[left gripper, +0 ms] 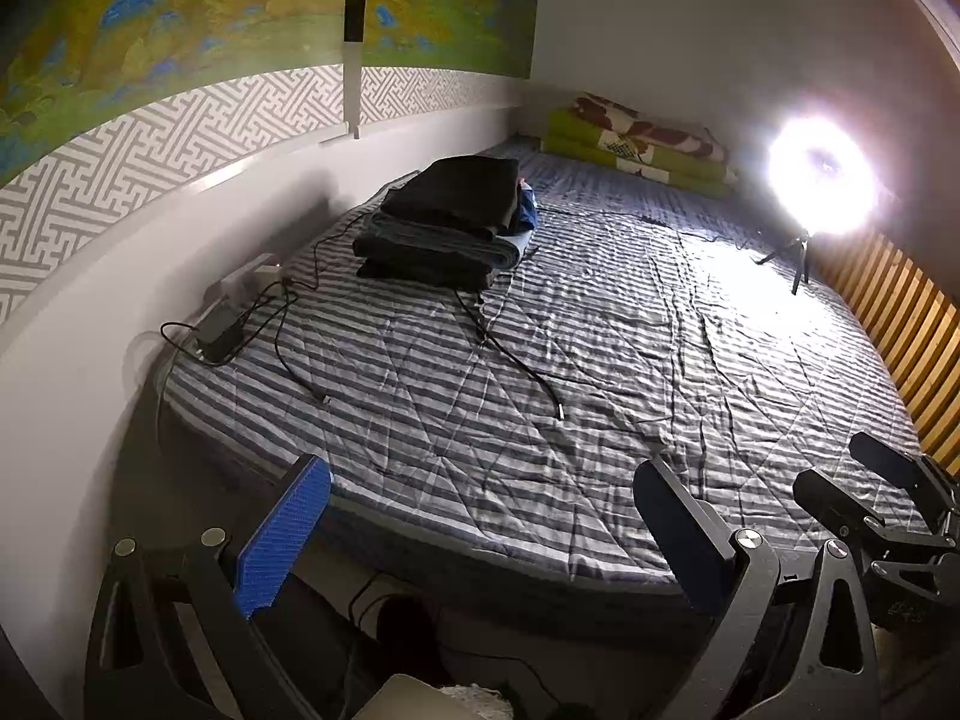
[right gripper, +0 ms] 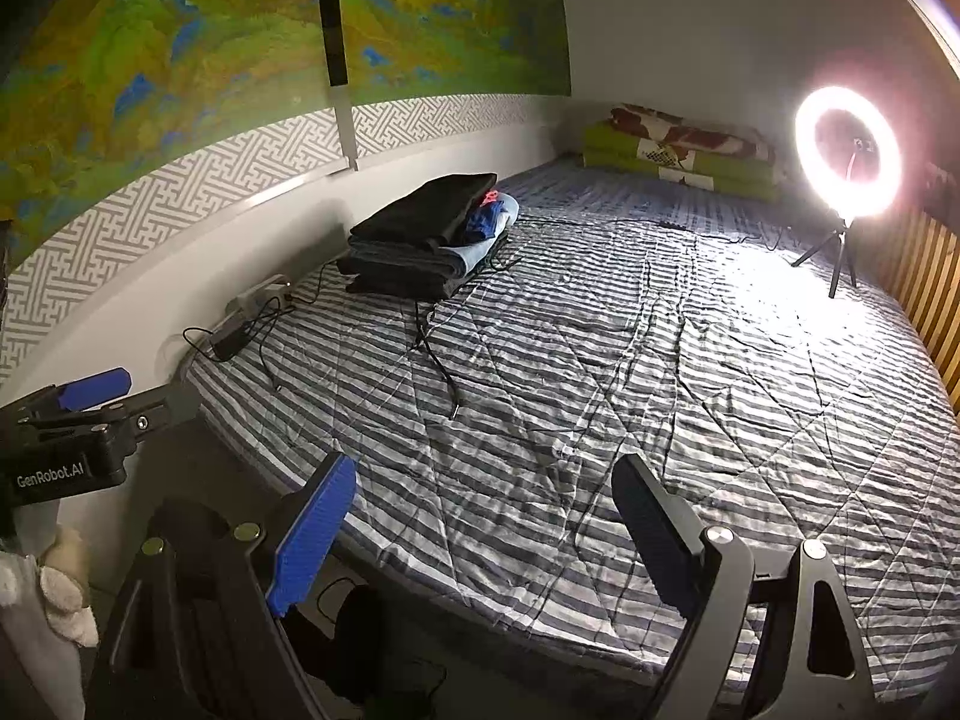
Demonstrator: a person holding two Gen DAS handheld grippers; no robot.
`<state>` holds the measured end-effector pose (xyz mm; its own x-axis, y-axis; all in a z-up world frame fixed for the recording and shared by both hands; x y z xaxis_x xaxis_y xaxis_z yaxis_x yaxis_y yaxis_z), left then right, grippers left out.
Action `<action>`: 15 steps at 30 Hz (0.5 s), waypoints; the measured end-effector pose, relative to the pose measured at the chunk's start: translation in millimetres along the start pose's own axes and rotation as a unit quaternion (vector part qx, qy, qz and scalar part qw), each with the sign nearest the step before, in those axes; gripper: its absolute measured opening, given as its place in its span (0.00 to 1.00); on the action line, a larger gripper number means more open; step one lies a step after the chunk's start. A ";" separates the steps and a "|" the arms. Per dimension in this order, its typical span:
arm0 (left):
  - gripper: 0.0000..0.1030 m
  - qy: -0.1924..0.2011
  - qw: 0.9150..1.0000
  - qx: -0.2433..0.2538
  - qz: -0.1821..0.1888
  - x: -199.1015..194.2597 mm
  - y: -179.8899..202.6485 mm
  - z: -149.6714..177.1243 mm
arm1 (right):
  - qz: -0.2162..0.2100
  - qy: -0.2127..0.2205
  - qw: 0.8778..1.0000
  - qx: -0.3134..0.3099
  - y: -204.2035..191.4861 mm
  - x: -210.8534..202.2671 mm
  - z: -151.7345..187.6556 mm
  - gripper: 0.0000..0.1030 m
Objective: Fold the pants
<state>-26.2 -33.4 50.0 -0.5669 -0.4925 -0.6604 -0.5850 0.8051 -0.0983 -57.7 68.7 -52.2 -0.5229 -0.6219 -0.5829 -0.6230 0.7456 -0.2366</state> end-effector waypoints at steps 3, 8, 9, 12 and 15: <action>1.00 0.000 1.000 0.002 0.001 -0.6 0.9 0.4 | 0.000 0.001 1.000 0.001 0.0 -0.8 0.2 0.82; 1.00 0.000 1.000 0.002 0.001 -1.9 2.8 0.3 | -0.001 0.000 1.000 0.000 0.2 -0.7 0.0 0.82; 1.00 0.000 1.000 0.002 0.001 -1.8 2.6 -0.2 | -0.001 0.000 1.000 -0.001 0.6 -1.1 0.0 0.82; 1.00 0.000 1.000 0.003 0.001 -1.8 2.7 -0.5 | -0.002 0.000 1.000 -0.001 0.9 -1.4 0.0 0.82; 1.00 0.000 1.000 0.005 0.001 -1.8 2.9 -1.4 | -0.001 0.000 1.000 0.000 1.1 -1.4 0.2 0.82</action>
<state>-27.7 -30.7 52.0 -0.5678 -0.4909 -0.6608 -0.5786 0.8090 -0.1039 -57.6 70.5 -51.8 -0.5220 -0.6228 -0.5828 -0.6232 0.7450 -0.2379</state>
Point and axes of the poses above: each gripper's, at about its wrist camera, not at the fingertips, and x roughly the way its jaws point, y to its right, z to its underside, the point moved 2 cm from there along x, roughly the way its jaws point, and after that the axes turned 13 degrees about -z, right-handed, at the moved point
